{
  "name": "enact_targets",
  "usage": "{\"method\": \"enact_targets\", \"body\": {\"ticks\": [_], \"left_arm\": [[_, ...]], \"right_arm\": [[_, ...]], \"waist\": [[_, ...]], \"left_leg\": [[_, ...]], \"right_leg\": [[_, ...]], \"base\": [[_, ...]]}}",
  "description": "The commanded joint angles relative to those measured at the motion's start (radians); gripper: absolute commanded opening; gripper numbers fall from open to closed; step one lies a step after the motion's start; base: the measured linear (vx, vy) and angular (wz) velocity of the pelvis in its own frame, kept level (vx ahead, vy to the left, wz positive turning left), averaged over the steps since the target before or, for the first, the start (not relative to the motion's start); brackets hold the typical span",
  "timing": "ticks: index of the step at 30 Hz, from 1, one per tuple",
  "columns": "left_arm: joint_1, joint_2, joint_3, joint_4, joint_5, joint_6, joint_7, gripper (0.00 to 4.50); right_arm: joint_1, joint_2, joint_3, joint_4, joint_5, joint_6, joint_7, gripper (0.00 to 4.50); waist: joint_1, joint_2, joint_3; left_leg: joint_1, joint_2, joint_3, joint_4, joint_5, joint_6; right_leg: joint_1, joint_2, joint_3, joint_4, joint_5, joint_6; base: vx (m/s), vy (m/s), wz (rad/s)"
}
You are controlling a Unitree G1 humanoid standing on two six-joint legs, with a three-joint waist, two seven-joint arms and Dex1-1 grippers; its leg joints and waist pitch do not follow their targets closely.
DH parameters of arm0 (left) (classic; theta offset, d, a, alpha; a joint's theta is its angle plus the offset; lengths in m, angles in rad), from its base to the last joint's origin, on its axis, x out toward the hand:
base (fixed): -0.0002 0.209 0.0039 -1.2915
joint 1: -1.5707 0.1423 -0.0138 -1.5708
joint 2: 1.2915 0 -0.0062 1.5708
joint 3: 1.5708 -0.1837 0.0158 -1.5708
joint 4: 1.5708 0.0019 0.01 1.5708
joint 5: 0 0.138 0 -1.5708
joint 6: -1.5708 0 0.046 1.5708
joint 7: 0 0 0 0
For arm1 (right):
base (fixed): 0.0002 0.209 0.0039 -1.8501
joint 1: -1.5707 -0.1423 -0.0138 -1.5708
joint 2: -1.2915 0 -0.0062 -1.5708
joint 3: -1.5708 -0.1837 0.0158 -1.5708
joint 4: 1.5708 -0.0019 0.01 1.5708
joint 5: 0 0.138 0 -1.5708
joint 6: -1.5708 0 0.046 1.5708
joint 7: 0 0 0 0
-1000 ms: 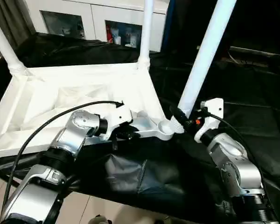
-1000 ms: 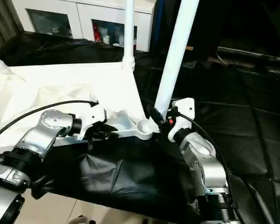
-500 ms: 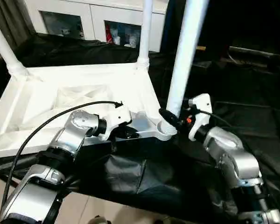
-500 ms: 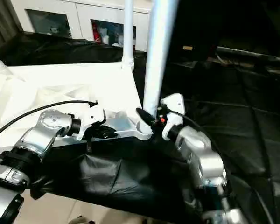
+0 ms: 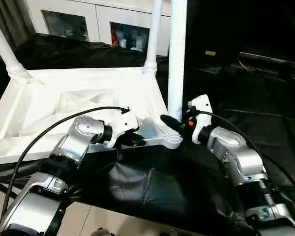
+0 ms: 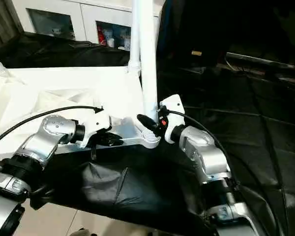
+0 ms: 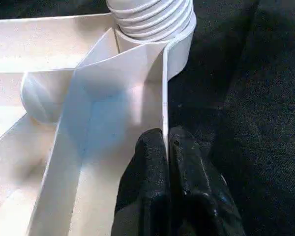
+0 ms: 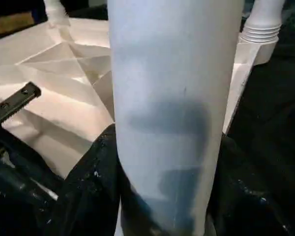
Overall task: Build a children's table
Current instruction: Insert table leg to table base
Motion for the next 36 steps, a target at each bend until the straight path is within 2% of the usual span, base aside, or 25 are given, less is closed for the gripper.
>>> {"method": "enact_targets", "body": {"ticks": [1,4,8,9,10,11,12,13,14,16,17,18,20,22,23,25,26,28,29,31,36], "left_arm": [[-0.007,-0.001,0.006,0.013,-0.010,-0.006,0.004,0.00],[-0.008,0.000,0.007,0.016,-0.009,-0.009,0.006,0.00],[-0.013,0.001,0.010,0.023,-0.008,-0.018,0.012,0.00],[-0.013,0.001,0.010,0.023,-0.009,-0.018,0.013,0.00],[-0.013,0.002,0.011,0.024,-0.009,-0.019,0.015,0.00],[-0.014,0.003,0.012,0.024,-0.009,-0.020,0.017,0.00],[-0.015,0.003,0.013,0.024,-0.008,-0.020,0.018,0.00],[-0.015,0.004,0.013,0.025,-0.008,-0.020,0.019,0.00],[-0.015,0.004,0.014,0.025,-0.008,-0.021,0.020,0.00],[-0.015,0.005,0.015,0.026,-0.008,-0.021,0.020,0.00],[-0.016,0.007,0.016,0.028,-0.009,-0.022,0.021,0.00],[-0.017,0.011,0.018,0.031,-0.009,-0.025,0.021,0.00],[-0.017,0.013,0.019,0.034,-0.008,-0.027,0.021,0.00],[-0.020,0.017,0.020,0.038,-0.007,-0.030,0.020,0.00],[-0.023,0.020,0.021,0.043,-0.006,-0.033,0.019,0.00],[-0.025,0.022,0.021,0.045,-0.006,-0.035,0.019,0.00],[-0.029,0.024,0.022,0.050,-0.005,-0.037,0.019,0.00],[-0.032,0.026,0.022,0.055,-0.004,-0.042,0.021,0.00],[-0.035,0.027,0.023,0.059,-0.005,-0.043,0.021,0.00],[-0.041,0.028,0.023,0.068,-0.004,-0.048,0.024,0.00],[-0.053,0.027,0.021,0.085,-0.003,-0.056,0.028,0.00]], "right_arm": [[0.004,0.015,-0.026,0.058,0.029,0.011,0.008,1.90],[0.013,0.027,-0.049,0.068,0.055,0.002,0.016,1.90],[0.051,0.052,-0.085,0.092,0.089,-0.026,0.029,1.90],[0.058,0.056,-0.090,0.095,0.094,-0.030,0.031,1.90],[0.071,0.067,-0.100,0.107,0.102,-0.048,0.032,1.90],[0.079,0.075,-0.109,0.119,0.106,-0.063,0.033,1.90],[0.088,0.087,-0.122,0.138,0.113,-0.085,0.034,1.90],[0.093,0.093,-0.129,0.151,0.115,-0.100,0.032,1.90],[0.096,0.098,-0.134,0.161,0.116,-0.111,0.030,1.90],[0.100,0.105,-0.142,0.174,0.118,-0.130,0.030,1.90],[0.106,0.117,-0.154,0.197,0.121,-0.162,0.030,1.90],[0.113,0.134,-0.171,0.224,0.128,-0.202,0.033,1.89],[0.118,0.141,-0.177,0.236,0.132,-0.221,0.036,1.89],[0.129,0.155,-0.180,0.259,0.130,-0.263,0.042,1.89],[0.145,0.169,-0.178,0.282,0.123,-0.314,0.053,1.89],[0.152,0.175,-0.178,0.292,0.119,-0.338,0.058,1.89],[0.161,0.184,-0.181,0.308,0.118,-0.368,0.060,1.89],[0.177,0.192,-0.186,0.329,0.110,-0.411,0.061,1.89],[0.184,0.194,-0.186,0.336,0.107,-0.425,0.064,1.89],[0.199,0.198,-0.186,0.346,0.102,-0.458,0.072,1.89],[0.205,0.190,-0.187,0.369,0.081,-0.527,0.055,1.89]], "waist": [[0.005,-0.001,-0.061],[0.004,0.000,-0.063],[0.007,0.009,-0.064],[0.006,0.007,-0.063],[0.009,0.016,-0.063],[0.007,0.011,-0.063],[0.008,0.015,-0.064],[0.008,0.014,-0.063],[0.008,0.020,-0.063],[0.008,0.018,-0.063],[0.008,0.030,-0.066],[0.010,0.033,-0.065],[0.009,0.029,-0.065],[0.009,0.038,-0.064],[0.009,0.038,-0.064],[0.008,0.041,-0.064],[0.008,0.047,-0.063],[0.006,0.044,-0.063],[0.007,0.051,-0.062],[0.005,0.048,-0.061],[0.005,0.050,-0.060]], "left_leg": [[-0.002,0.033,-0.003,-0.074,-0.091,0.024],[-0.001,0.034,-0.003,-0.074,-0.091,0.024],[-0.002,0.034,-0.005,-0.075,-0.090,0.025],[-0.002,0.034,-0.004,-0.076,-0.094,0.023],[-0.001,0.033,-0.005,-0.075,-0.100,0.020],[-0.001,0.034,-0.004,-0.076,-0.114,0.018],[0.000,0.035,-0.004,-0.077,-0.120,0.015],[-0.001,0.034,-0.005,-0.077,-0.123,0.015],[0.000,0.034,-0.006,-0.078,-0.125,0.013],[0.000,0.034,-0.006,-0.078,-0.128,0.011],[0.001,0.035,-0.006,-0.078,-0.135,0.008],[0.001,0.034,-0.007,-0.078,-0.148,0.005],[0.001,0.034,-0.007,-0.079,-0.154,0.006],[0.000,0.034,-0.008,-0.080,-0.162,0.004],[0.000,0.035,-0.009,-0.081,-0.171,0.003],[-0.001,0.035,-0.011,-0.083,-0.176,0.002],[0.000,0.034,-0.010,-0.082,-0.183,0.003],[0.000,0.034,-0.010,-0.084,-0.198,0.002],[0.001,0.034,-0.011,-0.085,-0.202,0.001],[0.001,0.035,-0.011,-0.086,-0.220,0.003],[0.003,0.036,-0.012,-0.088,-0.232,0.005]], "right_leg": [[0.056,-0.080,0.048,-0.073,-0.130,-0.209],[0.055,-0.079,0.047,-0.072,-0.112,-0.216],[0.057,-0.079,0.047,-0.069,-0.077,-0.230],[0.057,-0.078,0.046,-0.070,-0.080,-0.232],[0.057,-0.080,0.047,-0.070,-0.082,-0.234],[0.056,-0.080,0.047,-0.072,-0.092,-0.235],[0.056,-0.081,0.047,-0.073,-0.090,-0.238],[0.056,-0.080,0.047,-0.072,-0.089,-0.239],[0.056,-0.079,0.046,-0.073,-0.086,-0.244],[0.057,-0.078,0.046,-0.073,-0.086,-0.245],[0.055,-0.080,0.046,-0.073,-0.073,-0.250],[0.056,-0.080,0.046,-0.072,-0.073,-0.255],[0.058,-0.078,0.046,-0.073,-0.075,-0.257],[0.057,-0.080,0.046,-0.073,-0.073,-0.261],[0.057,-0.080,0.045,-0.075,-0.076,-0.261],[0.059,-0.079,0.044,-0.074,-0.078,-0.263],[0.057,-0.079,0.045,-0.075,-0.082,-0.264],[0.057,-0.079,0.045,-0.078,-0.099,-0.262],[0.057,-0.079,0.046,-0.078,-0.103,-0.263],[0.056,-0.078,0.046,-0.081,-0.121,-0.262],[0.054,-0.078,0.046,-0.084,-0.143,-0.260]], "base": [[0.000,0.000,0.00],[0.000,0.000,0.00],[0.000,0.000,0.00],[0.000,0.000,0.00],[0.000,0.000,0.00],[0.000,0.000,0.00],[0.000,0.000,0.00],[0.000,0.000,0.00],[0.000,0.000,0.00],[0.000,0.000,0.00],[0.000,0.000,0.00],[0.000,0.000,0.00],[0.000,0.000,0.00],[0.000,0.000,0.00],[0.000,0.000,0.00],[0.000,0.000,0.00],[0.000,0.000,0.00],[0.000,0.000,0.00],[0.000,0.000,0.00],[0.000,0.000,0.00],[0.000,0.000,0.00]]}}
